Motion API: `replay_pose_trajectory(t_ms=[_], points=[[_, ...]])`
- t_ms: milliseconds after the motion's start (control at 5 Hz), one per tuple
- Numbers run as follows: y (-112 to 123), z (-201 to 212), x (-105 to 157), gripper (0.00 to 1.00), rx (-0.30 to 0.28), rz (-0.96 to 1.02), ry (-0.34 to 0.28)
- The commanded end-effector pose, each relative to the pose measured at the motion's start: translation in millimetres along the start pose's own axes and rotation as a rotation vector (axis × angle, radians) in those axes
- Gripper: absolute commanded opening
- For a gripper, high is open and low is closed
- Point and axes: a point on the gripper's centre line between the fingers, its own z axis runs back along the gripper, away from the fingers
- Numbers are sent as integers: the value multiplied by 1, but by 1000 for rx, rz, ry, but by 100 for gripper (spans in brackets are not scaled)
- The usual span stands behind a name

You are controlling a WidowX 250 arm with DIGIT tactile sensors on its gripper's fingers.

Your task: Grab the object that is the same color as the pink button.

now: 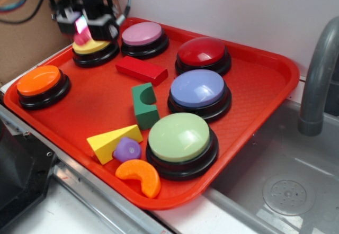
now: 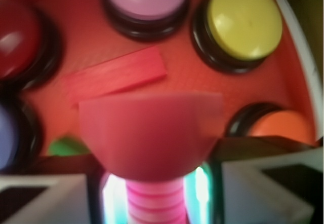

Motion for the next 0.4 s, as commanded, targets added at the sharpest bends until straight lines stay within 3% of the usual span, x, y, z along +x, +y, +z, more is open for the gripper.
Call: replay_pose_trajectory(t_ms=[0, 200], points=[[14, 48, -11, 0, -123, -193, -50], [15, 52, -16, 0, -90, -171, -61]])
